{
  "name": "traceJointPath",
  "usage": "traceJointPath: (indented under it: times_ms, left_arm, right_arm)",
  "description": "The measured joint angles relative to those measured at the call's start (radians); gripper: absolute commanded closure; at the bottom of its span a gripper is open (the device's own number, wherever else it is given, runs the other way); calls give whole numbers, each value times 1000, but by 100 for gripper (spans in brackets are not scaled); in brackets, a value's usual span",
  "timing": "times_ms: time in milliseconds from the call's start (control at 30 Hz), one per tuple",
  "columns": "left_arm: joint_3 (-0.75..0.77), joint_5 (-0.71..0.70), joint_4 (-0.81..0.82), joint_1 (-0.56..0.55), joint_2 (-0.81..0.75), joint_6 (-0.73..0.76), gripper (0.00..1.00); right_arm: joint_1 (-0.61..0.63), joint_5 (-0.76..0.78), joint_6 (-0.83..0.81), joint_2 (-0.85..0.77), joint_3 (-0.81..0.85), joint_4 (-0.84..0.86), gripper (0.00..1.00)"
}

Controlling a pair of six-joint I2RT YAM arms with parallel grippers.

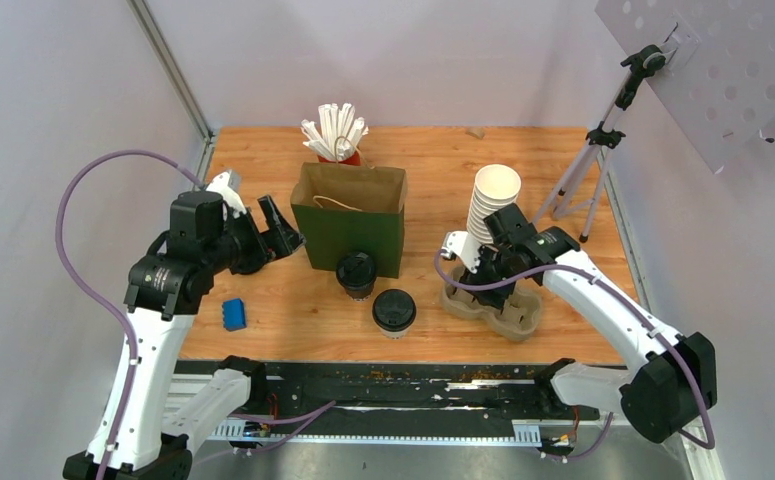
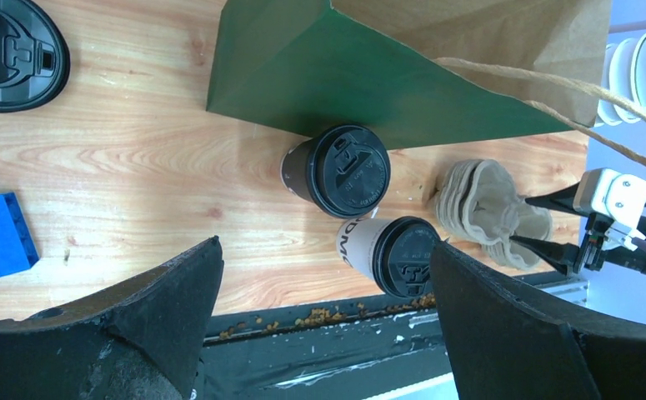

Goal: Pack the takeout coffee

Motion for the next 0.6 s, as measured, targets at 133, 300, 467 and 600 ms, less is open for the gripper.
traceJointPath:
  times_ms: [133, 300, 467, 600]
  left_arm:
    - [0, 0, -21, 0, -5, 3, 0]
    - [-11, 0, -29, 0, -19, 3, 0]
    - [-26, 0, -34, 0, -25, 3, 0]
    - [-26, 0, -37, 0, -25, 3, 0]
  right_arm:
    - [-18, -15, -40, 11, -2, -9, 45]
    - [-33, -26, -69, 24, -3, -27, 46]
    - [-36, -23, -71, 24, -13, -26, 46]
    - [-40, -15, -77, 24, -32, -24, 46]
